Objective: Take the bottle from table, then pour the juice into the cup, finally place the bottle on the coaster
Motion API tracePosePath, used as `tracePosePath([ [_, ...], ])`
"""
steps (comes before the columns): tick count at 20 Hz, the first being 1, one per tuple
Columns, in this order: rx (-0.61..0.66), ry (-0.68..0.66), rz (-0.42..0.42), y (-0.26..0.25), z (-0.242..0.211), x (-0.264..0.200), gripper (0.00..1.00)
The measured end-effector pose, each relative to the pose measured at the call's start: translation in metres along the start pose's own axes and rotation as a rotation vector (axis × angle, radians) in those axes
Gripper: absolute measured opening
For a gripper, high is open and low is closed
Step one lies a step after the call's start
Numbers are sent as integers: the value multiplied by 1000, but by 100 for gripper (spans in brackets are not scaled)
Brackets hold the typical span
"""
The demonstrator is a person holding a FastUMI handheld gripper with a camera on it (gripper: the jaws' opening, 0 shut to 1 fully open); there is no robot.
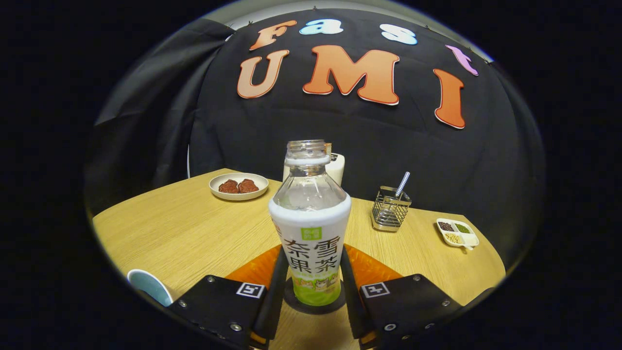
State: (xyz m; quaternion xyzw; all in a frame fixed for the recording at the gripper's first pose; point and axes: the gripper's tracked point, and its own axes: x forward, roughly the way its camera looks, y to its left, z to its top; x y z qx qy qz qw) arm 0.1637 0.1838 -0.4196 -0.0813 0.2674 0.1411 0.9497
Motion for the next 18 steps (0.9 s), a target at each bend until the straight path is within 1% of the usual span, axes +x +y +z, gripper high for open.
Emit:
tracePosePath([
  [1,8,4,3,0,0,-1,58],
  [3,26,27,7,-2,-3,-2,64],
  [4,34,40,22,-1,-7,-4,66],
  [6,45,49,33,-3,-5,-15,76],
  [7,43,40,20,-8,0,-21,85],
  [9,38,-4,1,-17,16,-40,93],
  [13,75,-116,20,-27,59,-88,97],
  [18,59,-250,-50,-58,121,-170,97],
])
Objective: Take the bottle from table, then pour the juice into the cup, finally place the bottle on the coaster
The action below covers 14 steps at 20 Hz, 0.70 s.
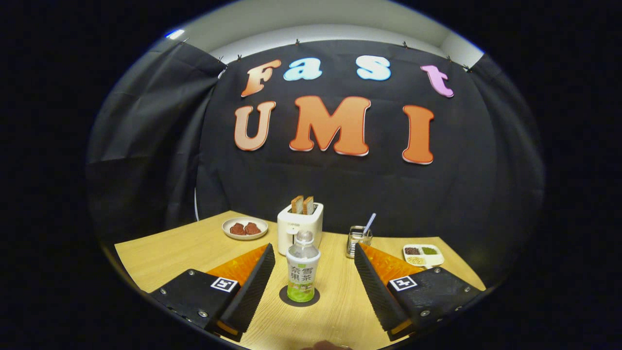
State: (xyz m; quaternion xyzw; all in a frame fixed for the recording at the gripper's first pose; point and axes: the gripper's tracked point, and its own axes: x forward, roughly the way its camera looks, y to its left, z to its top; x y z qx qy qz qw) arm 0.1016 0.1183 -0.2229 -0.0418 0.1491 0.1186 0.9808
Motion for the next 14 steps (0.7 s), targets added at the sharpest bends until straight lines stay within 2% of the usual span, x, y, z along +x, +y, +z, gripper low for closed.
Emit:
tracePosePath([
  [6,8,-154,-50,-25,91,-82,98],
  [14,-24,-245,-204,-74,156,-167,98],
])
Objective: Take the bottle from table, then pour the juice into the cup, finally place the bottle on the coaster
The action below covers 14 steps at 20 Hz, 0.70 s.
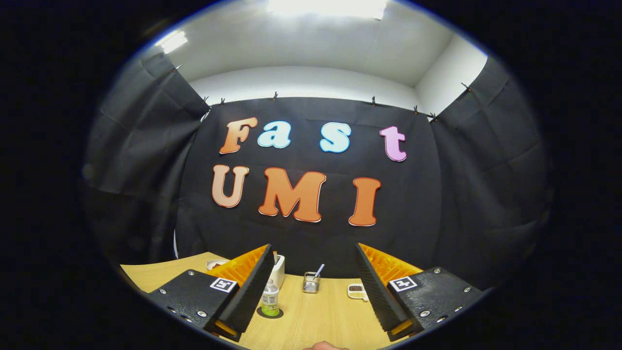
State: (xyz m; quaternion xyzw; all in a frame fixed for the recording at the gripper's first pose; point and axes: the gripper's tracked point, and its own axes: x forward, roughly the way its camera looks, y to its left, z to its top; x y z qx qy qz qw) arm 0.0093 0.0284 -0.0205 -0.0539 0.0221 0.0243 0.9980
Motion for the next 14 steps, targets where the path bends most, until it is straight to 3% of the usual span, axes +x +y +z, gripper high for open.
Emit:
tracePosePath([
  [4,50,-33,12,-6,26,-25,98],
  [8,38,-73,-31,-23,43,-31,98],
  [14,33,-63,-41,-25,38,-32,98],
])
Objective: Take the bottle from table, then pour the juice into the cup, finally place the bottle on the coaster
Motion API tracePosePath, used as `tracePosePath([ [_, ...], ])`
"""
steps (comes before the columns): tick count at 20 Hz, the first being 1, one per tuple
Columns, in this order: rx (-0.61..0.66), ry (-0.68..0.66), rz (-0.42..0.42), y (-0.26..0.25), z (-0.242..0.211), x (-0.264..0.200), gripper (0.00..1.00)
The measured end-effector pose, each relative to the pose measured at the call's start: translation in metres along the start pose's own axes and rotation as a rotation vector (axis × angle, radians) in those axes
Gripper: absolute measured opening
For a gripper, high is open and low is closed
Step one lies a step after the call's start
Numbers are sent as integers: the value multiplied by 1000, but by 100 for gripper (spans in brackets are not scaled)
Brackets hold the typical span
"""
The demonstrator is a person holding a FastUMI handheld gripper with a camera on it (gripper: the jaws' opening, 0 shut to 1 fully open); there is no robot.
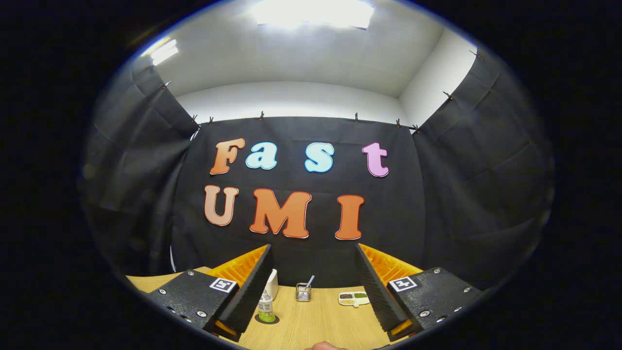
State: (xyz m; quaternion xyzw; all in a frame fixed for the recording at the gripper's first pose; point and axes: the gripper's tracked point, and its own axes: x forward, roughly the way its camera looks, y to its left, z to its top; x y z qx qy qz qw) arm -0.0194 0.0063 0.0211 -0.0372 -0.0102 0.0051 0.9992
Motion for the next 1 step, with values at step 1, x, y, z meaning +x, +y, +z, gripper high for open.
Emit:
tracePosePath([
  [1,-4,7,2,1,-4,1,98],
])
